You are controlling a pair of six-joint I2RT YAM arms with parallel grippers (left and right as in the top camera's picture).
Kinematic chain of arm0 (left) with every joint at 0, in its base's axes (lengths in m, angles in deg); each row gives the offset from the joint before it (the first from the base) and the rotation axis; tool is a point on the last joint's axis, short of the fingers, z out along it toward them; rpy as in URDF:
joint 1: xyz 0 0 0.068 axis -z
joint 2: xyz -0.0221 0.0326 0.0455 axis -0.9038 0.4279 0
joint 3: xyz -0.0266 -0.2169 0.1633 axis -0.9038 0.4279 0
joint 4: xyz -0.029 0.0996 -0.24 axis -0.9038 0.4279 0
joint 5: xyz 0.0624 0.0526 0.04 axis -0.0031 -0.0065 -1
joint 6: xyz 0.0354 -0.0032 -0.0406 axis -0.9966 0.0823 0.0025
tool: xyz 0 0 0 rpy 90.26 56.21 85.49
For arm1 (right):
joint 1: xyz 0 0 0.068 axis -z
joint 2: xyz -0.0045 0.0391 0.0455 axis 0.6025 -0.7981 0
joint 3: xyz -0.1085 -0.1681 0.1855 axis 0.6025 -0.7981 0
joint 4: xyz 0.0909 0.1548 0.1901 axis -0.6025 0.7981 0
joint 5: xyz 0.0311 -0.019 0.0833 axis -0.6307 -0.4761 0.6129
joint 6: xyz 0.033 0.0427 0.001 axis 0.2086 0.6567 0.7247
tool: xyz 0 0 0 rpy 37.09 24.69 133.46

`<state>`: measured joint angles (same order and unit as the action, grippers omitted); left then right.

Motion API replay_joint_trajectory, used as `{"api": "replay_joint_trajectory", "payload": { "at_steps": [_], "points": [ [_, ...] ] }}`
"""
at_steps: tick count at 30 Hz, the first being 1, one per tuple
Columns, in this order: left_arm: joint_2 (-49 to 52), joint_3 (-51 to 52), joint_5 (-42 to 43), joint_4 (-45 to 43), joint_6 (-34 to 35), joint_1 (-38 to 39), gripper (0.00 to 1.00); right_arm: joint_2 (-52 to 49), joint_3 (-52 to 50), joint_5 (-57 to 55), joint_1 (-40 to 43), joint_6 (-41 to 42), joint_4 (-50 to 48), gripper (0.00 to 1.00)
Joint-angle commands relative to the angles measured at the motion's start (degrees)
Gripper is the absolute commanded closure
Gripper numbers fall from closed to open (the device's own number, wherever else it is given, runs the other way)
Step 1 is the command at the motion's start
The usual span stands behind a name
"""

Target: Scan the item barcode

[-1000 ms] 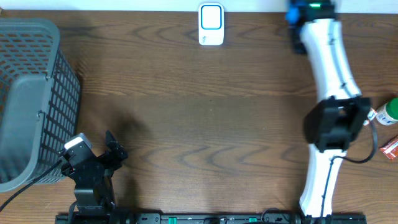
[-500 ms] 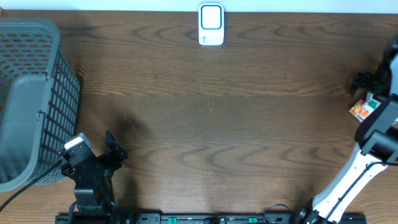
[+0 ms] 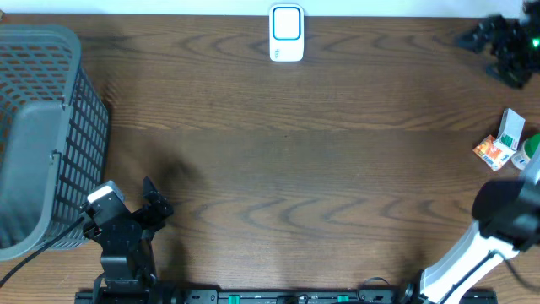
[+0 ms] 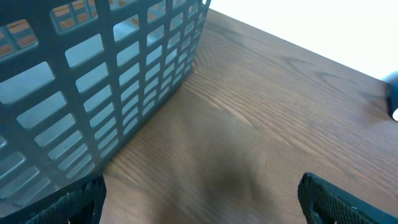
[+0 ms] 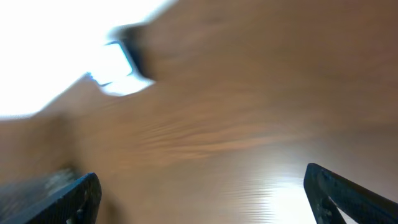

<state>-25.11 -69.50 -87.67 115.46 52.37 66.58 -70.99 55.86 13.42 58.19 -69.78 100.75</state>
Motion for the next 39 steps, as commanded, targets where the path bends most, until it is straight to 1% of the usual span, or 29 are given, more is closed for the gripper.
{"api": "replay_joint_trajectory", "payload": {
  "at_steps": [1, 3, 6, 10, 13, 16, 19, 23, 29, 31, 33, 36, 39],
  "points": [
    [-0.13, 0.07, -0.17, -0.04, 0.13, -0.24, 0.01, 5.79, 0.9, 8.17, -5.77, 2.05, -0.07, 0.01],
    [-0.13, 0.07, -0.17, -0.04, 0.13, -0.24, 0.02, 9.53, 0.9, 1.81, -10.29, 0.96, 0.2, 0.01],
    [-0.13, 0.07, -0.17, -0.04, 0.13, -0.24, 0.02, 15.34, 0.9, -15.17, -18.45, 0.59, 1.38, 0.01],
    [-0.13, 0.07, -0.17, -0.02, 0.13, -0.24, 0.01, 22.25, 0.9, -30.88, -30.69, 0.52, 2.71, 0.01],
    [-0.13, 0.07, -0.17, -0.04, 0.13, -0.24, 0.01, 26.16, 0.9, -37.05, -37.9, 0.52, 4.59, 0.01],
    [-0.13, 0.07, -0.17, -0.04, 0.13, -0.24, 0.02, 29.64, 0.9, -38.56, -43.36, 0.11, 7.61, 0.01],
    [-0.13, 0.07, -0.17, -0.04, 0.13, -0.24, 0.01, 33.05, 0.87, -41.22, -45.66, -2.29, 11.04, 0.01],
    [-0.13, 0.07, -0.17, -0.04, 0.13, -0.24, 0.01, 36.98, 0.83, -46.84, -47.47, -8.68, 13.05, 0.01],
    [-0.13, 0.07, -0.17, -0.04, 0.13, -0.24, 0.01, 43.71, -1.01, -51.98, -47.84, -8.9, 13.6, 0.01],
    [-0.13, 0.07, -0.17, -0.04, 0.13, -0.24, 0.01, 47.56, -3.82, -54.23, -47.84, -8.87, 13.6, 0.01],
    [-0.13, 0.07, -0.17, -0.04, 0.13, -0.24, 0.01, 53.2, -9.01, -55.25, -47.82, -8.48, 13.57, 0.01],
    [-0.13, 0.07, -0.17, -0.04, 0.13, -0.24, 0.01, 60.28, -16.24, -56.3, -47.84, -5.11, 13.14, 0.01],
    [-0.13, 0.07, -0.17, -0.04, 0.13, -0.24, 0.01, 66.93, -24.17, -56.96, -47.87, -5.01, 9.49, 0.01]
  ]
}}
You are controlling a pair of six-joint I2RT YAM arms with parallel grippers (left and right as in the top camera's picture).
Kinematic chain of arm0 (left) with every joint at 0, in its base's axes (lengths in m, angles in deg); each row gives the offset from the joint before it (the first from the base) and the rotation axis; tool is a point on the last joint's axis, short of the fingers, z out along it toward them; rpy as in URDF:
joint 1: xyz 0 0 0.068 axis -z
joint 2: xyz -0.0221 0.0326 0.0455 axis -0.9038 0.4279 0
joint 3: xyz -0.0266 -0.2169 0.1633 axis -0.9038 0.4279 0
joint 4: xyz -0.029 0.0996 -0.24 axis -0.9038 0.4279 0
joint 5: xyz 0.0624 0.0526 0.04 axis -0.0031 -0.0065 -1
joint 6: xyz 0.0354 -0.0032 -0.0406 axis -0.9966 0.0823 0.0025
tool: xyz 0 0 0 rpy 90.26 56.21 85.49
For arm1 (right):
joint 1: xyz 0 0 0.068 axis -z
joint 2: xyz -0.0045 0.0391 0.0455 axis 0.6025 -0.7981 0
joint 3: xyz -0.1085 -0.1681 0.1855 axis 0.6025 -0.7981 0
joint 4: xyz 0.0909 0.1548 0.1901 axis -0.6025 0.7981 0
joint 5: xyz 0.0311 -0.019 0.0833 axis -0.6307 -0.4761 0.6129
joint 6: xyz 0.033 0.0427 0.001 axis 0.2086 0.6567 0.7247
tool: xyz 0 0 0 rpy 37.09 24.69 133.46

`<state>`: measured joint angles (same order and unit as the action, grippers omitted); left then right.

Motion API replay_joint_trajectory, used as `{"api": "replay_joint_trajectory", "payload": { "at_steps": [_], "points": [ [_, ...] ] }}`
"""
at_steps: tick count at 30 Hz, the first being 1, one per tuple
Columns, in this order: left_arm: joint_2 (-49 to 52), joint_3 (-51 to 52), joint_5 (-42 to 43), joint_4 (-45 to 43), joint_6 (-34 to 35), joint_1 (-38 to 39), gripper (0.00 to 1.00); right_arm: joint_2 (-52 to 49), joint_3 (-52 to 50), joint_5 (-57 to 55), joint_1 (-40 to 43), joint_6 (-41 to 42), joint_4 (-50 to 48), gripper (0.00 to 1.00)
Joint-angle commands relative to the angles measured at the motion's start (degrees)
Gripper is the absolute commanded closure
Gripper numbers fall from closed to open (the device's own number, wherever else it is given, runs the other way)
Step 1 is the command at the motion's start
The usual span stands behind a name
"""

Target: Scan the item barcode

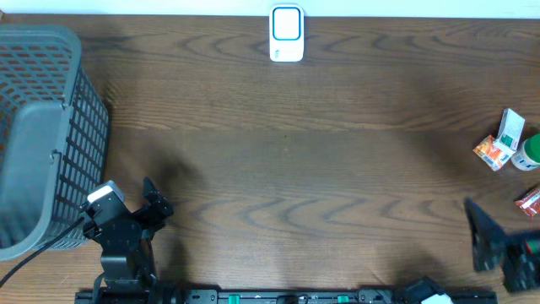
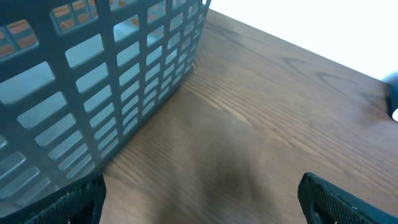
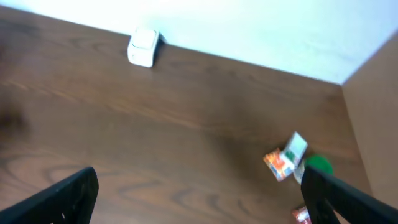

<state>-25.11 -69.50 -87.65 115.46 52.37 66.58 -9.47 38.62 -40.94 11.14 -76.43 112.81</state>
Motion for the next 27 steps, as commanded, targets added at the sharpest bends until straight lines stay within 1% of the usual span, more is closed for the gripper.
{"api": "replay_joint_trajectory", "payload": {
  "at_steps": [1, 6, 12, 15, 18, 22, 27],
  "points": [
    [-0.13, 0.07, -0.2, -0.04, 0.13, -0.24, 0.01, 7.85, -10.14, -3.39, -0.74, 1.62, -4.37, 0.01],
    [-0.13, 0.07, -0.2, -0.04, 0.13, -0.24, 0.01, 19.43, -27.61, -4.52, -0.63, -2.43, -16.7, 0.01],
    [-0.13, 0.07, -0.2, -0.02, 0.13, -0.24, 0.01, 30.91, -52.85, -5.01, 2.45, -4.15, -39.54, 0.01],
    [-0.13, 0.07, -0.2, -0.04, 0.13, -0.24, 0.01, 34.6, -64.74, -5.18, 3.93, -8.46, -53.16, 0.01],
    [-0.13, 0.07, -0.2, -0.04, 0.13, -0.24, 0.01, 37.09, -75.19, -4.76, 5.33, -9.77, -65.4, 0.01],
    [-0.13, 0.07, -0.2, -0.04, 0.13, -0.24, 0.01, 39.47, -86.49, -3.72, 7.3, -9.73, -76.91, 0.01],
    [-0.13, 0.07, -0.2, -0.04, 0.13, -0.24, 0.01, 42.14, -97.2, 7.32, 14.71, -9.4, -87.56, 0.01]
  ]
}}
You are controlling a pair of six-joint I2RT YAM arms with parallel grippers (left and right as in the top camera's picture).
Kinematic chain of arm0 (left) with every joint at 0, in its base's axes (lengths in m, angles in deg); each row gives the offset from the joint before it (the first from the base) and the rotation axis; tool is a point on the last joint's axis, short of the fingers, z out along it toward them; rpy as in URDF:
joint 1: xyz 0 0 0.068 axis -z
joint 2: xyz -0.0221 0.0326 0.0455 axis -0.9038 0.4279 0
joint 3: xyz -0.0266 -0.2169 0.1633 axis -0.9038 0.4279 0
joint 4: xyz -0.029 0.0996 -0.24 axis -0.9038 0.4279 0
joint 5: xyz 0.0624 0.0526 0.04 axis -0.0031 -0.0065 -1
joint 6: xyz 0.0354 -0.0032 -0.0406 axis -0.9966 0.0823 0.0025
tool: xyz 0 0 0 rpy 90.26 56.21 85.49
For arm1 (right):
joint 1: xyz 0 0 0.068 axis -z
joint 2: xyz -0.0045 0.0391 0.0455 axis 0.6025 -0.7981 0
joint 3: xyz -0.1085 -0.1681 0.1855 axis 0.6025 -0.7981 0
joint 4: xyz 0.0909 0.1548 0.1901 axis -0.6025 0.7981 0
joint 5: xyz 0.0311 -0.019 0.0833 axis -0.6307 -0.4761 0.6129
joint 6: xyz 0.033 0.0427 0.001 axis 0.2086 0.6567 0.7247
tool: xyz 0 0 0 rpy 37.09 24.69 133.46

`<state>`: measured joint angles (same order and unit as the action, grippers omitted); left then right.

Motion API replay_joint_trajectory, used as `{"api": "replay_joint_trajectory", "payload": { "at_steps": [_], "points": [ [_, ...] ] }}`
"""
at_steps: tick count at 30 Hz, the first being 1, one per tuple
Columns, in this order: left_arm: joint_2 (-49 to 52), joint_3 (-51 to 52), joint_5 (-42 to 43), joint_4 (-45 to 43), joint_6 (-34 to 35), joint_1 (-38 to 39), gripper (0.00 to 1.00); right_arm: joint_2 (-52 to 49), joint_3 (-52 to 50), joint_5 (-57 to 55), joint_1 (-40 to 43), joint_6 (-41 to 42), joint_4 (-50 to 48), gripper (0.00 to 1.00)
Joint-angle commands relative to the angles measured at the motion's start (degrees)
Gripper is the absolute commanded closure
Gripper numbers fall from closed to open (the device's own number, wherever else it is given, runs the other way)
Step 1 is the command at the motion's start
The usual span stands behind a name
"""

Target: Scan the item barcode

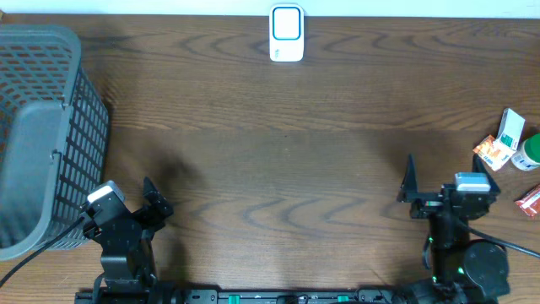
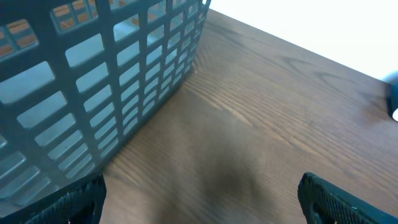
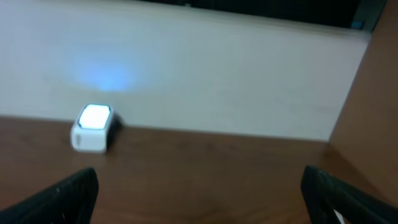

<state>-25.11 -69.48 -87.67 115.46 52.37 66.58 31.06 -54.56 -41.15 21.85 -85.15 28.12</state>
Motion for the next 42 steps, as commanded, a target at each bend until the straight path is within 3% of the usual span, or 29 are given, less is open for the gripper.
{"api": "replay_joint_trajectory", "payload": {
  "at_steps": [1, 12, 18, 25, 42],
  "points": [
    [-0.13, 0.04, -0.17, -0.04, 0.13, -0.24, 0.01, 2.03, -5.64, 10.16, 5.99, -0.33, -4.33, 0.01],
    [-0.13, 0.04, -0.17, -0.04, 0.13, -0.24, 0.01, 13.51, -19.32, 15.65, 16.74, 3.19, -12.24, 0.01],
    [-0.13, 0.04, -0.17, -0.04, 0.13, -0.24, 0.01, 13.31, -24.94, 16.41, 19.15, 8.48, -14.97, 0.01],
    [-0.13, 0.04, -0.17, -0.04, 0.13, -0.24, 0.01, 13.29, -24.92, 15.74, 20.83, 8.44, -6.82, 0.01],
    [-0.13, 0.04, -0.17, -0.02, 0.13, -0.24, 0.02, 13.27, -24.92, 16.68, 20.79, 8.44, -6.88, 0.01]
  ]
}}
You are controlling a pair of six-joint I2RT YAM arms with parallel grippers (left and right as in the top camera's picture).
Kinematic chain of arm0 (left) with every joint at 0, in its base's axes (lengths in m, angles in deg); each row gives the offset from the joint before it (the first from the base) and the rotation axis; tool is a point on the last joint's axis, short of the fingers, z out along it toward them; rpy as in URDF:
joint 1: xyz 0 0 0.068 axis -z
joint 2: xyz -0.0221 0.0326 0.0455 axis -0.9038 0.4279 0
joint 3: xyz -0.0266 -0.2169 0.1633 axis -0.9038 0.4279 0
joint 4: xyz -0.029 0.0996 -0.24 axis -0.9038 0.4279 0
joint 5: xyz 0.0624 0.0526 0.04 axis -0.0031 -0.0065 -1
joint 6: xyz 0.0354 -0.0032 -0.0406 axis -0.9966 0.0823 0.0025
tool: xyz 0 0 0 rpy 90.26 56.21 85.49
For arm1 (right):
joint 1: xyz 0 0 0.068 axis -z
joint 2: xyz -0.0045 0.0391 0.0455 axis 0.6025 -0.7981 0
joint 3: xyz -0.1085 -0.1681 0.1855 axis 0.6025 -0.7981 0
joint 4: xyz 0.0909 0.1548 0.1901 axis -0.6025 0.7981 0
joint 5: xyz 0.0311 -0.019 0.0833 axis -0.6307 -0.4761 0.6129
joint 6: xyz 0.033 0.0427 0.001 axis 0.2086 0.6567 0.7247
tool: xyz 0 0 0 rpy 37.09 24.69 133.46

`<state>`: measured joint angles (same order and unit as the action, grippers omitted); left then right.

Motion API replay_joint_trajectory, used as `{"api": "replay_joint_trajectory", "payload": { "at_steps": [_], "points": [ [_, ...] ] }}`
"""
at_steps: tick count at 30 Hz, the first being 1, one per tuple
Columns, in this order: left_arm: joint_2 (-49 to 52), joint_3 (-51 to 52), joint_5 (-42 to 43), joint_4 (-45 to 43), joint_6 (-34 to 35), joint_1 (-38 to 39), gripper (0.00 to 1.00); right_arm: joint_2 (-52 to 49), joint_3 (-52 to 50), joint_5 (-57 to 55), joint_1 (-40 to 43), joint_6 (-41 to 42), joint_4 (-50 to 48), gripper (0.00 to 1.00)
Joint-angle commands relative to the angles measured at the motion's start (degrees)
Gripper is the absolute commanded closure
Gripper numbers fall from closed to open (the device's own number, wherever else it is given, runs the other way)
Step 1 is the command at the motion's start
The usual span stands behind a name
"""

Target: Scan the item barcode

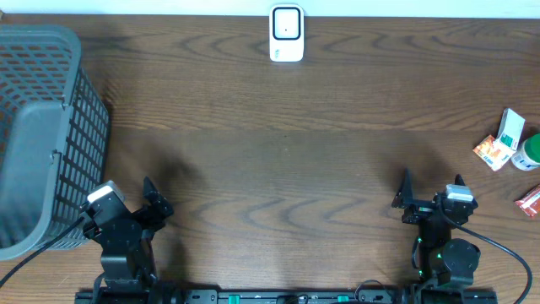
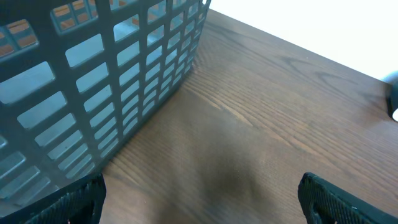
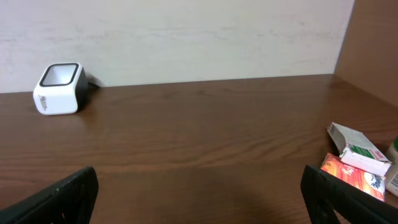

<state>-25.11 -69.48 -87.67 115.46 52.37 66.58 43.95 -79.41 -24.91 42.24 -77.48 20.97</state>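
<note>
The white barcode scanner [image 1: 287, 34] stands at the far middle edge of the table, and the right wrist view shows the scanner [image 3: 60, 88] at far left. At the right edge lie a white-green box [image 1: 510, 129], an orange packet [image 1: 491, 152], a green-capped bottle [image 1: 529, 152] and a red packet [image 1: 530, 201]. The box [image 3: 356, 144] and orange packet [image 3: 354, 175] show to the right of my right gripper [image 3: 199, 199]. That right gripper [image 1: 430, 196] sits open and empty at the front right. My left gripper [image 1: 126, 204] rests open and empty at the front left.
A grey mesh basket [image 1: 34, 135] fills the left side, and the basket [image 2: 93, 74] stands close beside my left gripper [image 2: 202, 199]. Bare brown table [image 1: 287, 169] lies between both arms and the scanner.
My right arm has settled lower at the front right. Its wrist view now takes in the table, scanner and items instead of mostly wall. The left arm has not moved.
My right arm was high over the right edge near the items, its view blurred. Then it was at the front right corner, then in front of the table facing the wall. Now it rests low there, open. The left arm stayed by the basket throughout.
</note>
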Motion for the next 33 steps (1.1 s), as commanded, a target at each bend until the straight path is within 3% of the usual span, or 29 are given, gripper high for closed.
{"api": "replay_joint_trajectory", "payload": {
  "at_steps": [1, 16, 19, 25, 30, 33],
  "points": [
    [-0.13, 0.04, -0.17, -0.04, 0.13, -0.24, 0.01, 0.37, -0.07, 0.44, 0.39, 0.74, 0.24, 0.01],
    [-3.54, 1.97, 2.62, -0.76, 0.17, 0.2, 0.01, 0.37, -0.07, 0.44, 0.39, 0.76, 0.26, 0.01],
    [-6.49, 6.19, 3.34, -6.4, 0.17, 0.2, 0.01, 0.37, -0.07, 0.44, 0.39, 0.74, 0.24, 0.01],
    [-12.83, 17.97, 4.13, -26.51, 0.17, 0.2, 0.01, 0.37, -0.07, 0.44, 0.39, 0.74, 0.24, 0.01],
    [-13.03, 21.66, 3.98, -27.21, -0.44, 0.35, 0.01, 0.37, -0.07, 0.44, 0.39, 0.74, 0.26, 0.01],
    [-13.03, 21.64, 4.81, -26.91, -4.79, 0.42, 0.01, 0.37, -0.07, 0.44, 0.39, 0.76, 0.24, 0.01]
  ]
}}
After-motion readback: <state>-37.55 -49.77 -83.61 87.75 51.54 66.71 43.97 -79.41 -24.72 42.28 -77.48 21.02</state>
